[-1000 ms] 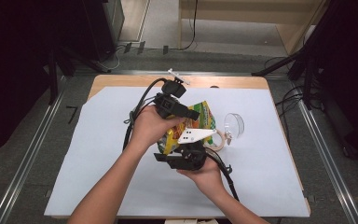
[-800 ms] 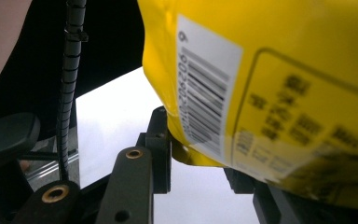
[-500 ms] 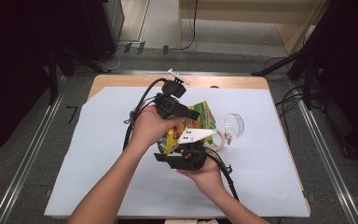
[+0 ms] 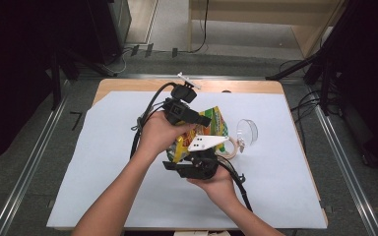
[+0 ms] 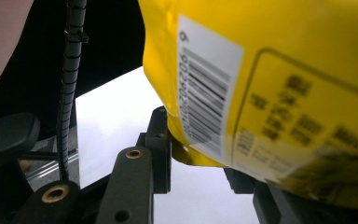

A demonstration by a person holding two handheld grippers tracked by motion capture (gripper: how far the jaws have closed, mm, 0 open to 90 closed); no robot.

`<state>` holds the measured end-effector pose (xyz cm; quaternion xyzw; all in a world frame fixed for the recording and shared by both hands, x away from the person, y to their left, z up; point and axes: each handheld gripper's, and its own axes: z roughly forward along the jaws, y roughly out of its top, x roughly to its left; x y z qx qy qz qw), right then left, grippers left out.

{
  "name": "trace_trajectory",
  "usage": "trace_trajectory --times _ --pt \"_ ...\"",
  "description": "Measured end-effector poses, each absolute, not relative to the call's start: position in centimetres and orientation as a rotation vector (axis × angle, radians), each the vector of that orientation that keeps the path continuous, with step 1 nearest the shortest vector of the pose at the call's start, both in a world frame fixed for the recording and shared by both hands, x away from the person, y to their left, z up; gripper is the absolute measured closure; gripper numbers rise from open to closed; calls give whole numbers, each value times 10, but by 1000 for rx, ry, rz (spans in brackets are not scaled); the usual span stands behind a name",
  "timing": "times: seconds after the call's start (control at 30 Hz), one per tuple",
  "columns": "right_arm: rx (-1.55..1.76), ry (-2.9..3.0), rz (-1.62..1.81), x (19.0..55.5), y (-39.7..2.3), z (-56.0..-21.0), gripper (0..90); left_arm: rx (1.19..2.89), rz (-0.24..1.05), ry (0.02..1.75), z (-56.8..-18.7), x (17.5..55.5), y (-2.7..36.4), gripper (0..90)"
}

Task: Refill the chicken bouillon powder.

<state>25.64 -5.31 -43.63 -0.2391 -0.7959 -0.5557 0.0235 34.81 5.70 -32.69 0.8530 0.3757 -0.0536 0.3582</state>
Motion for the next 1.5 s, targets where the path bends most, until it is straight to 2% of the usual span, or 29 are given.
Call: trace_trajectory --times 1.5 --pt "-701 -2476 -1677 265 -51 -430 685 2180 -133 991 -324 354 64 800"
